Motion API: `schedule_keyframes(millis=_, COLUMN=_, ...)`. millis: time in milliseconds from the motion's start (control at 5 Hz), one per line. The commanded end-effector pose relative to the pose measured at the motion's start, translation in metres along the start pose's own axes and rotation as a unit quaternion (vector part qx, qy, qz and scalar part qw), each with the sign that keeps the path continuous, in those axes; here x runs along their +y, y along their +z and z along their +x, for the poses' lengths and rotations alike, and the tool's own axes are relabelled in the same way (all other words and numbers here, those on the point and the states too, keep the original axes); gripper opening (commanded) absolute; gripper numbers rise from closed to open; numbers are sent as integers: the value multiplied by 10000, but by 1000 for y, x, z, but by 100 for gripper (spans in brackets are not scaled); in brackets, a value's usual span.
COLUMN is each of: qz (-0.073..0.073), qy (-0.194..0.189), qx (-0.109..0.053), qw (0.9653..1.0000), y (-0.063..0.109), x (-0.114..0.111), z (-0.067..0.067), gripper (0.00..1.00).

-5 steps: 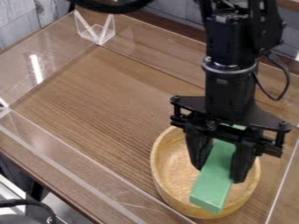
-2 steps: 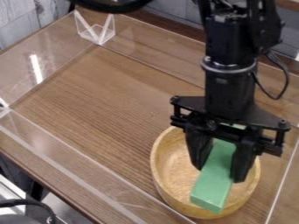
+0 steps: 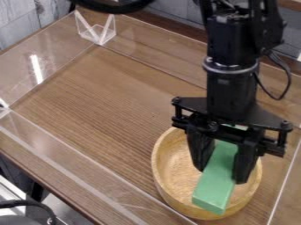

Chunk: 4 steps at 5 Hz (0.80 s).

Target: Put the green block in the brown bowl

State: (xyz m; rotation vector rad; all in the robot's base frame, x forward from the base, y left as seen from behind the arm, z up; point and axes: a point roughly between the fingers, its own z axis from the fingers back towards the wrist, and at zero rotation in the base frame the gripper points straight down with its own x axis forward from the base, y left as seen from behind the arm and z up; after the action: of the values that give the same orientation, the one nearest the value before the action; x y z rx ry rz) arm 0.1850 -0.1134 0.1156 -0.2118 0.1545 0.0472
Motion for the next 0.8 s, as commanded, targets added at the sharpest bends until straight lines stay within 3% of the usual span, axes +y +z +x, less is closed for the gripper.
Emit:
schedule_keyframes(millis=0, qz=-75, qy=15, qx=-86, qw=9999, y=6, x=-1, z=1, gripper=0)
schedule_keyframes(millis=600, qz=-100, qy=18, qx=-73, qw=9999, y=10, x=4, z=3, gripper=0)
